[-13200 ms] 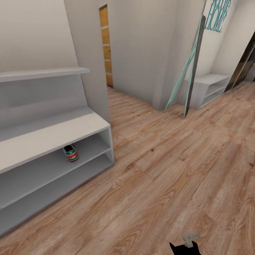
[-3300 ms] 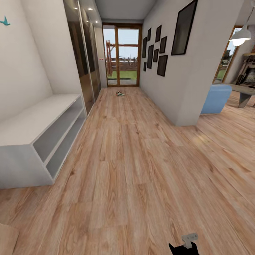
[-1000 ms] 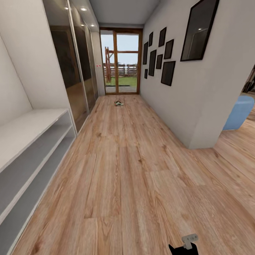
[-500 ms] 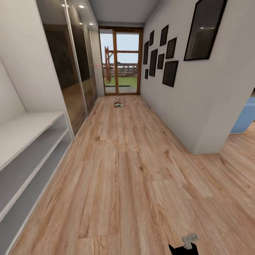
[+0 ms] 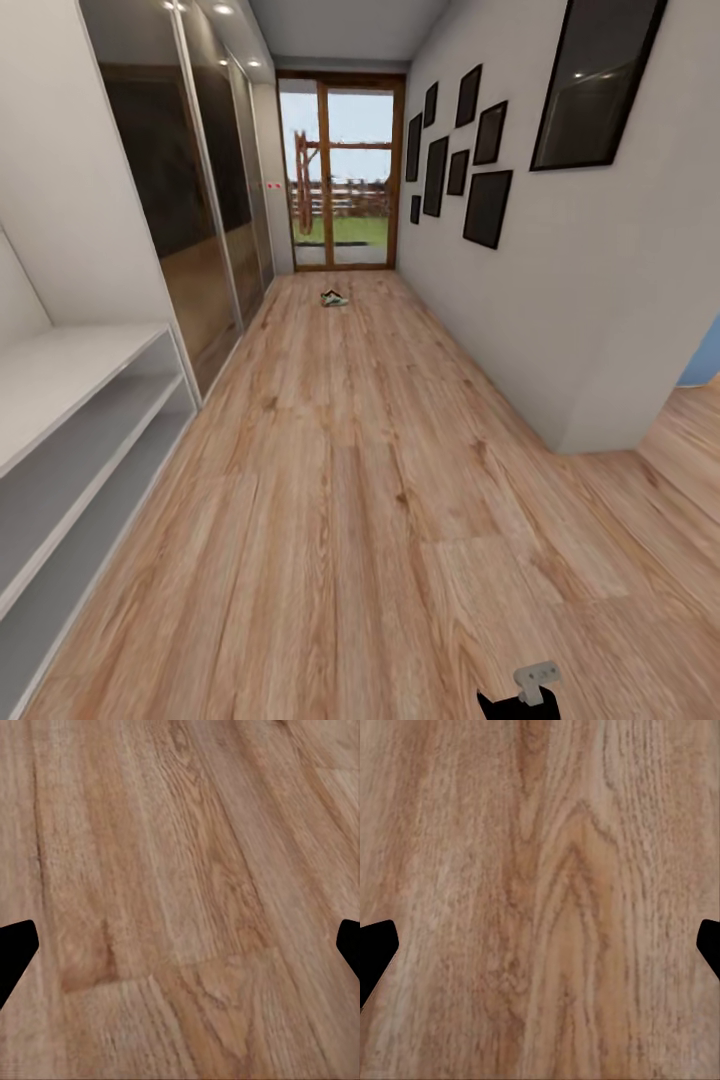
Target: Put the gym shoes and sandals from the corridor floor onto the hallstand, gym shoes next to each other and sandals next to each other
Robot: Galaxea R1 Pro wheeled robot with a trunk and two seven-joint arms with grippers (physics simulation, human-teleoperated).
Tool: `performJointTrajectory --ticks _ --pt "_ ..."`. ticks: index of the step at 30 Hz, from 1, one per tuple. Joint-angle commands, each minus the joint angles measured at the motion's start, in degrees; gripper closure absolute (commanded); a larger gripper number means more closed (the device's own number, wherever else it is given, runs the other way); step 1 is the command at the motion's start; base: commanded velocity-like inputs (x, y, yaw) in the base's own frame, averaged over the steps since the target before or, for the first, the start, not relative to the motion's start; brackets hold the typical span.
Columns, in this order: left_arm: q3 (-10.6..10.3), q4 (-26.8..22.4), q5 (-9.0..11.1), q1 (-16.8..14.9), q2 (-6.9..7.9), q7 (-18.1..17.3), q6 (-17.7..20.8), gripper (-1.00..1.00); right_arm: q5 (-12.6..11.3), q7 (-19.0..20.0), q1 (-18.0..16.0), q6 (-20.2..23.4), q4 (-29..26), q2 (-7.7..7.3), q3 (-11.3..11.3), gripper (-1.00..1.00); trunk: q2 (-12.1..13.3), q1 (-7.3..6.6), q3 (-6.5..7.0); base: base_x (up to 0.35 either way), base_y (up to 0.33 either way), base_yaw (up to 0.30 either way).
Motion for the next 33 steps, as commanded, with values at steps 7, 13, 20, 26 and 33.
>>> performJointTrajectory --ticks 7,13,20,26,33 --pt "0.4 0.0 -0.3 -0.1 -0.06 -0.4 -0.2 -1.00 0.5 0.2 0.2 -0.2 0.0 -0.02 -0.5 -1.00 0.0 0.02 -0.05 0.335 0.000 0.000" --pt "0.4 0.0 -0.3 -0.1 -0.03 -0.4 -0.2 -1.00 0.5 0.1 0.4 -0.3 0.0 -0.03 -0.5 -1.00 0.0 0.02 -0.05 0.335 0.000 0.000" --pt "0.4 0.0 -0.3 -0.1 -0.01 -0.3 -0.2 -1.00 0.5 0.1 0.4 -0.3 0.0 -0.03 -0.5 -1.00 0.0 0.02 -0.05 0.335 0.000 0.000" --pt "0.4 0.0 -0.3 -0.1 -0.05 -0.3 -0.2 -1.00 0.5 0.1 0.4 -0.2 0.0 -0.03 -0.5 -1.00 0.0 0.02 -0.05 0.335 0.000 0.000" --pt "0.4 0.0 -0.3 -0.1 -0.09 0.2 -0.2 -1.00 0.4 0.1 0.4 -0.3 0.0 -0.03 -0.5 -1.00 0.0 0.02 -0.05 0.335 0.000 0.001"
